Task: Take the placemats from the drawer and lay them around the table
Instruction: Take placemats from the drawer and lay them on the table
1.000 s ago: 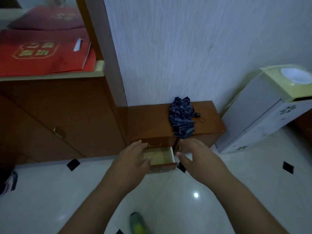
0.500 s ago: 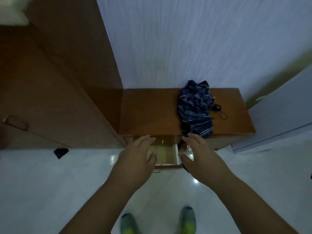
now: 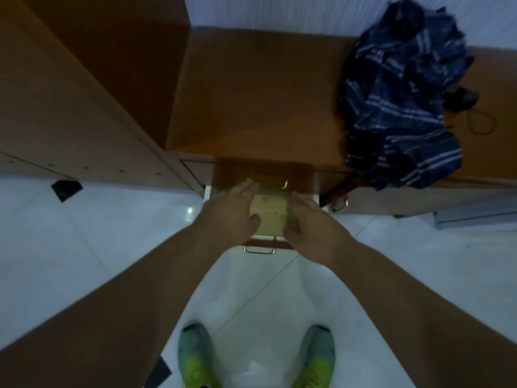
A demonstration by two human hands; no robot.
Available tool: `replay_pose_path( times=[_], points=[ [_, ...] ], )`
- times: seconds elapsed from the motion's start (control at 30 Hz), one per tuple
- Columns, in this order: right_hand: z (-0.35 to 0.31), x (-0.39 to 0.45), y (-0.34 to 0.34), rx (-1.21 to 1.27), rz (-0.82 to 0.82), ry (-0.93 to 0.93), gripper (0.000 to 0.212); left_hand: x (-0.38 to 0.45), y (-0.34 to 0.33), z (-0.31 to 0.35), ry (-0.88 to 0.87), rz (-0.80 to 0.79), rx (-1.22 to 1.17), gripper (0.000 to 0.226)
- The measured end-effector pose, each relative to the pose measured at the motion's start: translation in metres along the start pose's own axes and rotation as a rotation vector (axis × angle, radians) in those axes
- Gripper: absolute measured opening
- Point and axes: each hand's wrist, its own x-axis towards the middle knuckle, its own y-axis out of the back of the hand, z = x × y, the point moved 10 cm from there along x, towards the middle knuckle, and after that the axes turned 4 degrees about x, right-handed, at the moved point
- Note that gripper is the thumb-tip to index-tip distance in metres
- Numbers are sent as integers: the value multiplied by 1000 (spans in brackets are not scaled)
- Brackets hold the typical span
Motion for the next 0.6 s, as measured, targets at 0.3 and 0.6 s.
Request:
replay_pose_path(
  times=[0.3, 0.6],
  points=[
    [20, 79, -35, -59, 32, 17, 80, 73, -61, -26, -12, -61, 114, 83],
    [6, 54, -43, -66, 56, 13, 63, 47, -71, -17, -21, 54, 144, 64]
  ],
)
